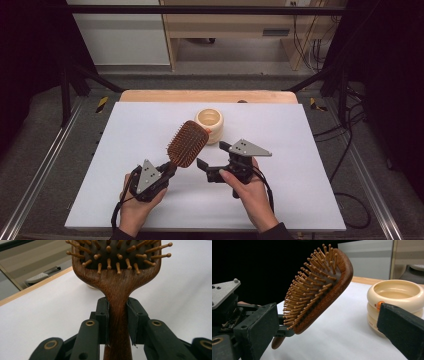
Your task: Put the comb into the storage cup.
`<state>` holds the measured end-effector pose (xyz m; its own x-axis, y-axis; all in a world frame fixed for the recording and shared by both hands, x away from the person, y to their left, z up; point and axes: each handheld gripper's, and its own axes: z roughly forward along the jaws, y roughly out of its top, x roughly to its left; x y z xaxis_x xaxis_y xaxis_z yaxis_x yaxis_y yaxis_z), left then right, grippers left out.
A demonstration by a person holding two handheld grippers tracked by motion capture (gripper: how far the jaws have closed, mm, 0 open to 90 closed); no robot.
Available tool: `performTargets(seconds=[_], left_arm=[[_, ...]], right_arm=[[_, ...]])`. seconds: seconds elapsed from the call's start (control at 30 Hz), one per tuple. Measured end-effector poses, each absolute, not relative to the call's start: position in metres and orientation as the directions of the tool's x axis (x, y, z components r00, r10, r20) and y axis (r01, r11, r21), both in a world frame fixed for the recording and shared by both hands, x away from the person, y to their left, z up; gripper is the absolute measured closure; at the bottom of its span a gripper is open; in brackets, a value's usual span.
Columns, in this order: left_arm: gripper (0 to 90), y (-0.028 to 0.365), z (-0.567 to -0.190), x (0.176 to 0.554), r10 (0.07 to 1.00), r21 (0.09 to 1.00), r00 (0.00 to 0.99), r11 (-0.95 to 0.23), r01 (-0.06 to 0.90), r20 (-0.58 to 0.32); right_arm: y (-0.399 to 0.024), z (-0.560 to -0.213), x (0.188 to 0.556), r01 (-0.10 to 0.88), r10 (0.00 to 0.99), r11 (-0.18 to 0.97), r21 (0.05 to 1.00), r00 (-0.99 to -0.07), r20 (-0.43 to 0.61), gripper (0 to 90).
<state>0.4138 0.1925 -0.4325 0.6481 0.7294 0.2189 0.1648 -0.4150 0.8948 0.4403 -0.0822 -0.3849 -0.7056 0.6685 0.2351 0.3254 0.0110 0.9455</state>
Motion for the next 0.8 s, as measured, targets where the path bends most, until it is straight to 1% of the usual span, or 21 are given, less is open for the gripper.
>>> performTargets(seconds=[0.6,0.8], left_arm=[[72.8,0.193,-0.430,0.410,0.735,0.905,0.641,-0.399,0.148,0.219],[72.8,0.192,-0.429,0.409,0.734,0.907,0.643,-0.396,0.141,0.221]], right_arm=[[-0.063,-0.378,0.449,0.342,0.645,-0.030,0.939,-0.711,0.280,5.6],[-0.058,-0.377,0.452,0.342,0.643,-0.027,0.939,-0.714,0.278,6.1]])
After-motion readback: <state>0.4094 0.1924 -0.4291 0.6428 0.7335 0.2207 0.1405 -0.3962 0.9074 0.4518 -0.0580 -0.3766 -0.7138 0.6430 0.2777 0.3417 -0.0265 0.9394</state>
